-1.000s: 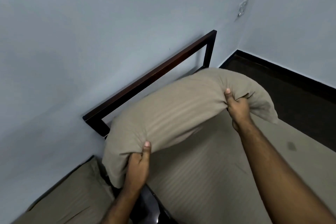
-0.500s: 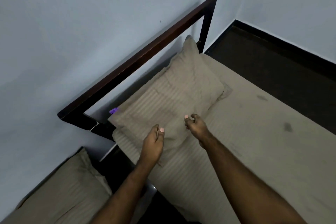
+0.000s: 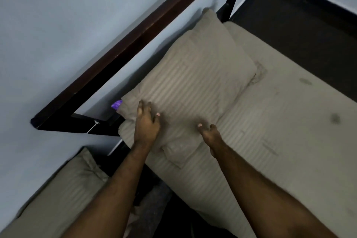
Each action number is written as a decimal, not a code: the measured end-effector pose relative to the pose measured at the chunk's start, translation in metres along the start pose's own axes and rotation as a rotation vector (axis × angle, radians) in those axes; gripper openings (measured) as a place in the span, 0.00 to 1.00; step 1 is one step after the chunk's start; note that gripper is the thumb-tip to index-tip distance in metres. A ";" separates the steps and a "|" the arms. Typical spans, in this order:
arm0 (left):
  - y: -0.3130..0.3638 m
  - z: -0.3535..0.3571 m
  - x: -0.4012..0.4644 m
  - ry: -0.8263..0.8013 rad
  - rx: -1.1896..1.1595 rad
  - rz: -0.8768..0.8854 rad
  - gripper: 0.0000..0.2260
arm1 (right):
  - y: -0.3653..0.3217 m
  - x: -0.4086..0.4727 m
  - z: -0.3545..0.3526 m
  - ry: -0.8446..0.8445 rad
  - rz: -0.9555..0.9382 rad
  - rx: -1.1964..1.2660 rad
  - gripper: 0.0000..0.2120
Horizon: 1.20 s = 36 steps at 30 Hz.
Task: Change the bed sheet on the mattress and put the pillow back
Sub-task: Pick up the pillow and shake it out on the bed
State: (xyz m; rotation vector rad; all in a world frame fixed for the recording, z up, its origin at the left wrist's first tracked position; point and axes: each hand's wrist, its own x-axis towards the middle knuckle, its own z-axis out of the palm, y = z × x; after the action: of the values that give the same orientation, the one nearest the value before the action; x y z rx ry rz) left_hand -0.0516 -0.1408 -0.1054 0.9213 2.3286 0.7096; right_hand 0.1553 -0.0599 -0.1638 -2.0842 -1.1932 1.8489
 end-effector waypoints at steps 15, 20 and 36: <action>-0.012 0.001 0.121 -0.028 -0.022 -0.148 0.22 | 0.005 0.056 0.015 -0.053 0.068 0.797 0.19; 0.078 -0.013 0.096 0.083 -0.591 0.033 0.20 | -0.046 0.012 -0.043 0.196 -0.085 0.926 0.08; -0.020 0.027 0.089 -0.004 -0.028 -0.185 0.10 | 0.047 0.014 -0.026 0.084 -0.173 0.552 0.34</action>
State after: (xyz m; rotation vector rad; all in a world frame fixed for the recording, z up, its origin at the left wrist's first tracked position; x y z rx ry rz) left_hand -0.0991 -0.0815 -0.1627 0.6830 2.3566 0.6601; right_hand 0.1995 -0.0736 -0.1944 -1.6769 -0.7062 1.7366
